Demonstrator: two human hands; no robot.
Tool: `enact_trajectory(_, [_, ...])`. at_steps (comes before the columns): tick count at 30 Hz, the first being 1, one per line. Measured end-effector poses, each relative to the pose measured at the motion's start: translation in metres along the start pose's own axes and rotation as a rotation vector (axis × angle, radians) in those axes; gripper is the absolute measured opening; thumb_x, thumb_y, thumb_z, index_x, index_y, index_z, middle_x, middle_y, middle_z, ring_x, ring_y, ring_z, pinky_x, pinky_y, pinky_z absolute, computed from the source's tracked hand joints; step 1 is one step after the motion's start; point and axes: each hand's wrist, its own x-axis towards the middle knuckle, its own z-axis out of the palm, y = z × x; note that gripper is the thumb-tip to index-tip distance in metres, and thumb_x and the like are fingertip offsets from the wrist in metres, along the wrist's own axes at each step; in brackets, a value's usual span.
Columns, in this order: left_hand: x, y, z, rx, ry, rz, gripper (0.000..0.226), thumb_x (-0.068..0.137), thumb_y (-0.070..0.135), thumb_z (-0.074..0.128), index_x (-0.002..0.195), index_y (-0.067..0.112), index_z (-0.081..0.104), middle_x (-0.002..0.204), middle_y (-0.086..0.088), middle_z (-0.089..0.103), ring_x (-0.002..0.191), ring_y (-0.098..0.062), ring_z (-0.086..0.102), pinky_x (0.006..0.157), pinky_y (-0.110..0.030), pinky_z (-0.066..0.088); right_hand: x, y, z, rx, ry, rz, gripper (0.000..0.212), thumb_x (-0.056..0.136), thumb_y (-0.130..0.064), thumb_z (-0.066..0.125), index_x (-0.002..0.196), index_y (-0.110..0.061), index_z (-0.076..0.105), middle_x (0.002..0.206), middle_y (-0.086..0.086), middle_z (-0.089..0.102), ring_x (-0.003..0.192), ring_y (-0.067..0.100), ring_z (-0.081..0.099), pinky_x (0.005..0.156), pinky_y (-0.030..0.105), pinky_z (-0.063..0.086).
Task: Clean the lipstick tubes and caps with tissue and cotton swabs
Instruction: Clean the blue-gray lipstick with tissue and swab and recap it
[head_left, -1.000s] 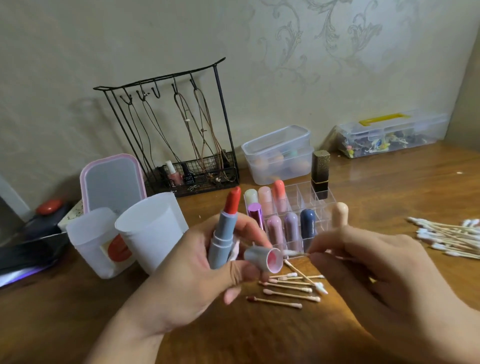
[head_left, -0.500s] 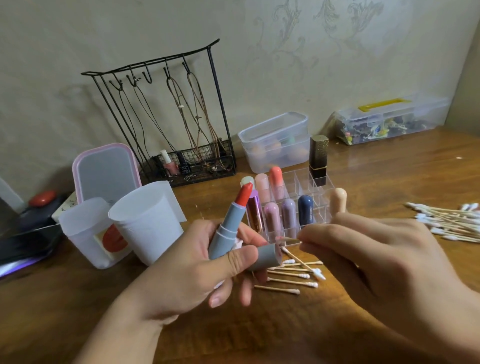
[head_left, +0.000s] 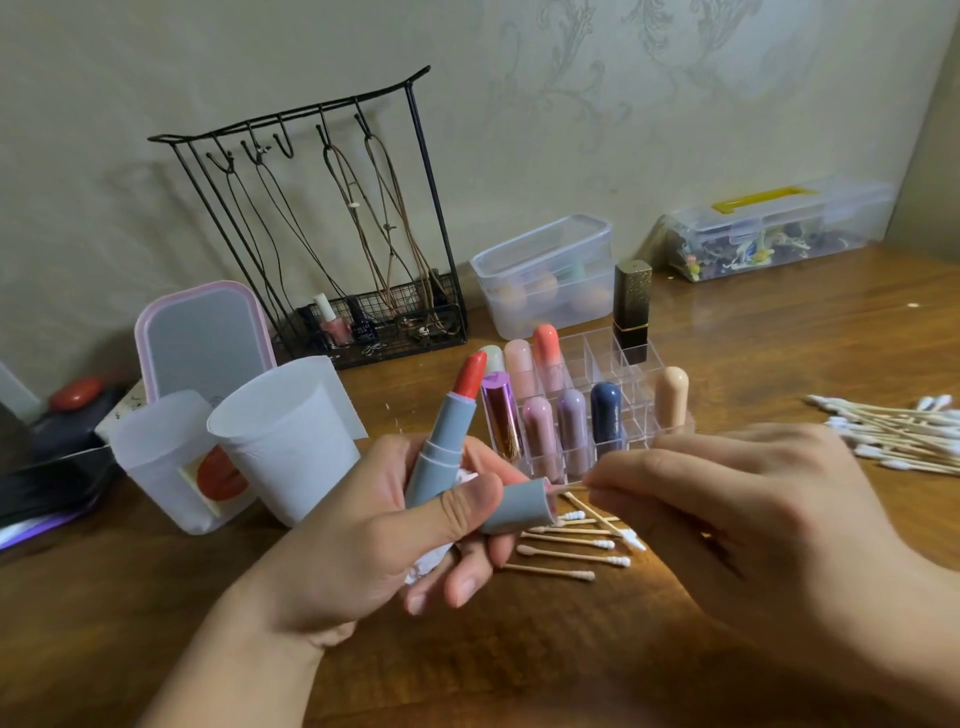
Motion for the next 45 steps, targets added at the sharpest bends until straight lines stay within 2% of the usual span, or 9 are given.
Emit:
enact_trajectory(4, [0.001,-0.001,-0.001,0.053,0.032,-0.011,0.044,0.073,0.047,0.076,0.096,0.011,0.066,0.069,-0.017,0.061,0.05,-0.026,0.047,0.037,-0.018,0.039,-0.001,-0.002,0.0,-0.019,-0.083,0.0,0.015,0.092,-0.027,0.062,0.087,-0.02,0.075,0.066,-0.006,0.065,0.05,0.018,0.054,0.043,0.03,0.045])
enact_trajectory(10, [0.003,0.001,0.005,0.089,0.072,-0.034,0.023,0.078,0.031,0.068,0.093,0.013,0.068,0.078,-0.022,0.066,0.051,-0.019,0.059,0.047,-0.023,0.049,-0.003,-0.007,0.003,0.002,-0.226,0.055,0.025,0.095,-0.03,0.052,0.074,-0.023,0.064,0.058,-0.008,0.057,0.045,0.02,0.049,0.042,0.031,0.043])
enact_trajectory(18, [0.007,0.001,0.015,0.113,0.174,-0.022,0.014,0.072,0.024,0.067,0.085,0.022,0.072,0.082,-0.008,0.071,0.061,-0.022,0.066,0.054,-0.027,0.054,-0.002,-0.012,0.002,0.075,-0.325,0.139,0.03,0.093,-0.039,0.048,0.069,-0.021,0.056,0.052,-0.008,0.044,0.046,0.017,0.043,0.043,0.033,0.04])
enact_trajectory(22, [0.009,0.001,0.018,0.138,0.196,-0.023,0.013,0.073,0.022,0.066,0.084,0.023,0.072,0.082,-0.006,0.072,0.062,-0.021,0.067,0.055,-0.024,0.054,-0.001,-0.013,0.002,0.162,-0.306,0.175,0.029,0.092,-0.041,0.047,0.072,-0.023,0.058,0.053,-0.013,0.04,0.046,0.01,0.039,0.043,0.024,0.037])
enact_trajectory(25, [0.009,0.001,0.02,0.197,0.204,-0.018,0.014,0.072,0.024,0.067,0.085,0.026,0.073,0.08,-0.004,0.071,0.064,-0.021,0.068,0.056,-0.024,0.054,-0.001,-0.014,0.001,0.177,-0.257,0.197,0.028,0.093,-0.041,0.048,0.075,-0.025,0.061,0.053,-0.014,0.042,0.046,0.008,0.035,0.043,0.029,0.04])
enact_trajectory(29, [0.009,0.001,0.019,0.216,0.166,-0.01,0.014,0.075,0.026,0.066,0.087,0.024,0.073,0.078,-0.01,0.07,0.062,-0.021,0.066,0.056,-0.025,0.053,0.0,-0.015,0.001,0.078,-0.134,0.203,0.024,0.093,-0.036,0.05,0.08,-0.026,0.067,0.053,-0.012,0.053,0.04,0.01,0.046,0.039,0.023,0.039])
enact_trajectory(34, [0.009,0.0,0.017,0.151,0.2,-0.035,0.015,0.073,0.025,0.068,0.086,0.019,0.072,0.083,-0.011,0.07,0.062,-0.022,0.066,0.055,-0.027,0.054,-0.003,-0.019,0.009,-0.047,-0.206,0.171,0.026,0.093,-0.034,0.048,0.072,-0.023,0.061,0.051,-0.01,0.046,0.038,0.02,0.044,0.038,0.024,0.033])
enact_trajectory(40, [0.011,-0.006,0.024,0.308,0.232,-0.023,0.018,0.071,0.034,0.066,0.088,0.036,0.071,0.079,0.0,0.071,0.073,-0.023,0.07,0.063,-0.029,0.057,-0.004,-0.016,0.009,0.194,-0.189,0.206,0.024,0.093,-0.036,0.049,0.08,-0.024,0.064,0.057,-0.011,0.054,0.046,0.011,0.046,0.042,0.027,0.041])
enact_trajectory(45, [0.011,-0.002,0.024,0.232,0.22,0.002,0.019,0.073,0.03,0.067,0.089,0.022,0.071,0.072,-0.006,0.069,0.063,-0.025,0.068,0.059,-0.029,0.055,-0.004,-0.017,0.013,0.094,-0.171,0.287,0.023,0.092,-0.04,0.046,0.078,-0.028,0.059,0.056,-0.016,0.044,0.04,0.006,0.039,0.038,0.018,0.033])
